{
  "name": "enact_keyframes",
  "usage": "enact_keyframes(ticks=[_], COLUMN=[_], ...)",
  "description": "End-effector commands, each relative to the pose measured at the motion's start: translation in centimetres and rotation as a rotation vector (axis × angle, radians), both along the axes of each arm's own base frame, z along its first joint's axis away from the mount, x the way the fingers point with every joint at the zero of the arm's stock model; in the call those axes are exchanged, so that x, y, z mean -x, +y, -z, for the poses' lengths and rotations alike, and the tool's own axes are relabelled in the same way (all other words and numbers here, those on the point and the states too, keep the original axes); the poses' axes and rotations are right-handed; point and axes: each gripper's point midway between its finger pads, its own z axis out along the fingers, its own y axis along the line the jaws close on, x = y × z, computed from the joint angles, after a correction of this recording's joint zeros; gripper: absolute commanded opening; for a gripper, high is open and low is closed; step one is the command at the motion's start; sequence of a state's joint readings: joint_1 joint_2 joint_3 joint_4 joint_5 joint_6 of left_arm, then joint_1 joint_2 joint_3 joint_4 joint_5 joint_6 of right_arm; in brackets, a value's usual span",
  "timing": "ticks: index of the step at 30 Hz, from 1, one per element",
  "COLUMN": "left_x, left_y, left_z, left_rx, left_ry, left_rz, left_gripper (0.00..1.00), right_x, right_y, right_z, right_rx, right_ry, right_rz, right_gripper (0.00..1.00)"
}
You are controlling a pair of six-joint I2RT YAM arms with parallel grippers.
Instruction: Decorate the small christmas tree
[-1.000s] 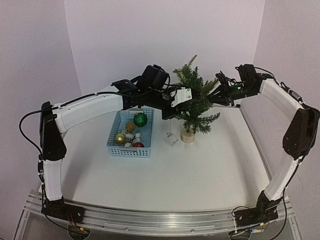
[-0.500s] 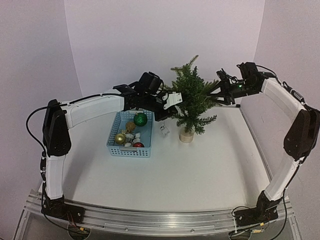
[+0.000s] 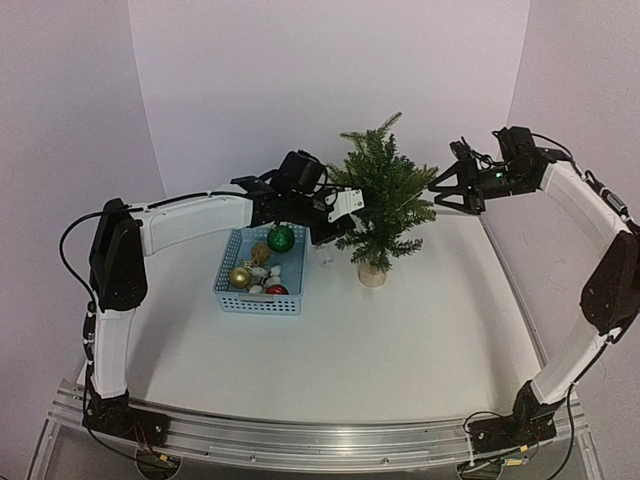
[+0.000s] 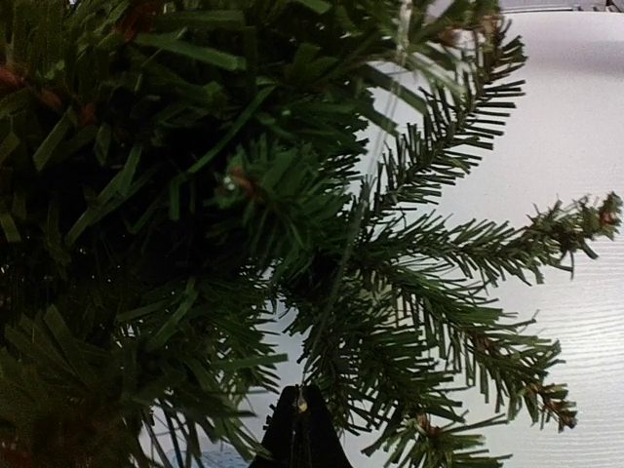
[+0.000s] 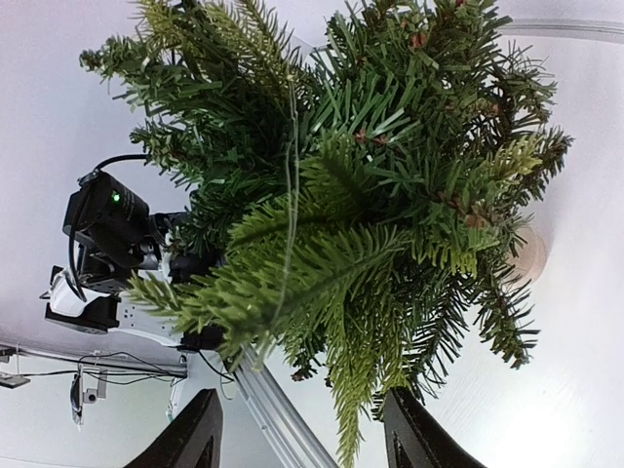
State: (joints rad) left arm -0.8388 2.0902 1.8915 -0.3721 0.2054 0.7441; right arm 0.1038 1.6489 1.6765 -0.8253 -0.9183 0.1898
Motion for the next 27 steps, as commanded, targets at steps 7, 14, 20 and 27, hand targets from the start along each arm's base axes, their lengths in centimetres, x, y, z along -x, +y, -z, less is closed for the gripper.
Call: enact_keyframes(ticks=[7,14,20,27], left_x=[-2.6,-1.8,-1.7,0.1], left_y=[-2.1,-2.8,-2.4,0.0], left_z=[0.5,-0.1,-3.2,-4.7], left_rx=[0.087,0.157,0.178,0.121], left_ry=[-0.04,0.052,0.076,0.064], left_rz=[0.013,0.04,0.015,0.03], left_gripper=[0.0,0.01,0.36,0.6], right_x=[-0.3,-0.4,-0.4,-1.2], right_y=[-1.0,-1.3,-1.6,-2.6], right_z=[-2.7,-2.8,-2.9,-2.9], right_rx=[0.029,0.045,0.057,0.114], right_ry=[-0.079,-0.094,-0.108,-0.128], right_rz=[0.066,0.091,0.113,0.188], right_gripper=[0.58,0.59,0.59,0.59])
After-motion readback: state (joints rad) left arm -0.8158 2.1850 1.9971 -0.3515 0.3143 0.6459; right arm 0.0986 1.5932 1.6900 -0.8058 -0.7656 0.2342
